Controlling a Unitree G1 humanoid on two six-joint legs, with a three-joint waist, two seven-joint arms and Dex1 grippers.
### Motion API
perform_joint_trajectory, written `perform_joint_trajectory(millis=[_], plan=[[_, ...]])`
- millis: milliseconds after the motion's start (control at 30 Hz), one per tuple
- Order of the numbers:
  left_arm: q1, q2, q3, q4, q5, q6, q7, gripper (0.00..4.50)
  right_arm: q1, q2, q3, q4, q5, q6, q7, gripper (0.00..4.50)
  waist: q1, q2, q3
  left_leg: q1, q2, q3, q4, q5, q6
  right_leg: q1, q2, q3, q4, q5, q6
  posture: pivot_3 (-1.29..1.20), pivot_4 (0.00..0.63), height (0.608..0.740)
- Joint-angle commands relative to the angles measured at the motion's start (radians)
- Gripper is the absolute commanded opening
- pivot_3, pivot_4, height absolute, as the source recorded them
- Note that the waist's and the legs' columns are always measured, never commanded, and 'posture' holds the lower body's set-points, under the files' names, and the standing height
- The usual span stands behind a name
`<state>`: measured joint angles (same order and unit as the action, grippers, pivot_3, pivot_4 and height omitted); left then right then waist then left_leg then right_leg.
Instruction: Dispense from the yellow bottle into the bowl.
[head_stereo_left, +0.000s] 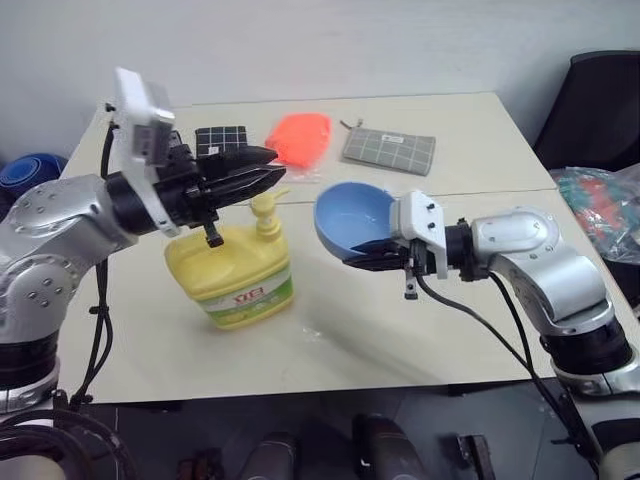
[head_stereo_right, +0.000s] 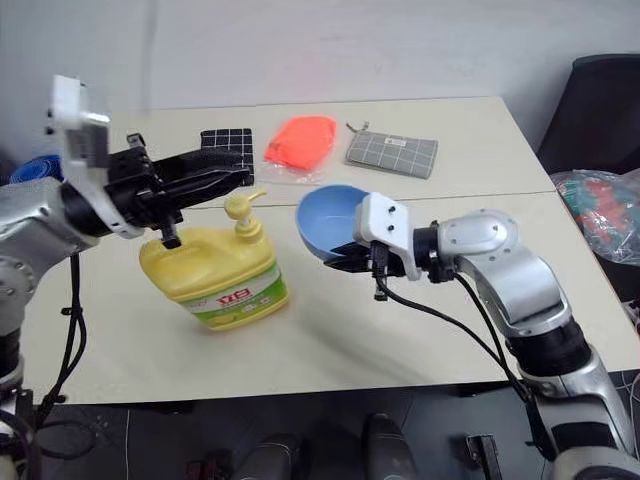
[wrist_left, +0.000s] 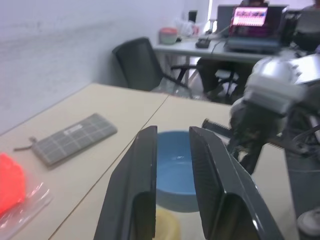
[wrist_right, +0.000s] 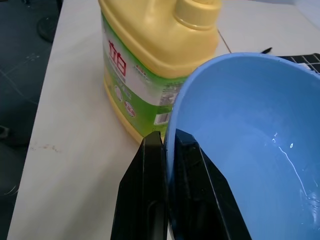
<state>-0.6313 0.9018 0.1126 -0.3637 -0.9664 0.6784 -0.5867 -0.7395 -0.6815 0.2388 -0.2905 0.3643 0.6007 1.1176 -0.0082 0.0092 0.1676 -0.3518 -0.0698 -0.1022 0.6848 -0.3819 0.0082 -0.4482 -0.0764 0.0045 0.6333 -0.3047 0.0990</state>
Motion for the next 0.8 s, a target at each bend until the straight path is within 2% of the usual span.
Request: perform_joint_trajectory(millis=[33, 300, 600, 700, 767, 800], plan=[[-0.023, -0.012, -0.011, -0.003, 0.063, 0.012, -0.006, 1.23, -0.086, 0.032, 0.02, -0.002, 0.006, 0.034, -0.001, 0.0, -0.002, 0.0, 0.0, 0.0, 0.0, 0.0, 0.0, 0.0, 0.0, 0.0, 0.0, 0.0, 0.002, 0.0, 0.0, 0.0, 0.15, 0.74], [-0.009, -0.034, 0.013, -0.006, 0.112, 0.062, -0.002, 1.23, -0.215, 0.097, 0.087, 0.121, -0.058, 0.043, -0.017, 0.0, 0.003, -0.002, 0.001, -0.001, -0.002, -0.001, 0.004, 0.001, -0.001, 0.0, -0.001, 0.0, 0.004, 0.0, 0.0, 0.0, 0.15, 0.74], [-0.029, -0.076, 0.052, 0.002, 0.113, 0.104, 0.033, 1.23, -0.286, 0.168, 0.109, 0.227, -0.121, -0.013, -0.014, 0.0, 0.001, -0.002, 0.001, -0.001, -0.002, -0.001, 0.005, 0.001, -0.001, 0.0, -0.002, 0.0, 0.008, 0.0, 0.0, 0.0, 0.15, 0.74], [-0.033, -0.079, 0.088, -0.006, 0.069, 0.127, 0.014, 0.66, -0.286, 0.183, 0.107, 0.237, -0.129, -0.015, -0.015, 0.0, 0.0, -0.002, 0.001, -0.001, -0.002, -0.001, 0.006, 0.001, -0.001, -0.001, -0.002, 0.0, 0.008, 0.0, 0.0, 0.0, 0.15, 0.74], [-0.027, -0.073, 0.089, -0.015, 0.071, 0.141, 0.003, 0.05, -0.285, 0.191, 0.105, 0.241, -0.134, -0.016, -0.014, 0.0, -0.004, -0.002, 0.001, -0.001, -0.002, -0.001, 0.006, 0.001, -0.001, -0.001, -0.002, 0.0, 0.009, 0.0, 0.0, 0.0, 0.15, 0.74], [-0.024, -0.071, 0.085, -0.018, 0.08, 0.141, -0.001, 0.02, -0.285, 0.193, 0.105, 0.243, -0.136, -0.016, -0.013, 0.0, -0.005, -0.002, 0.001, -0.001, -0.002, -0.001, 0.006, 0.001, -0.001, -0.001, -0.002, 0.0, 0.009, 0.0, 0.0, 0.0, 0.15, 0.74]])
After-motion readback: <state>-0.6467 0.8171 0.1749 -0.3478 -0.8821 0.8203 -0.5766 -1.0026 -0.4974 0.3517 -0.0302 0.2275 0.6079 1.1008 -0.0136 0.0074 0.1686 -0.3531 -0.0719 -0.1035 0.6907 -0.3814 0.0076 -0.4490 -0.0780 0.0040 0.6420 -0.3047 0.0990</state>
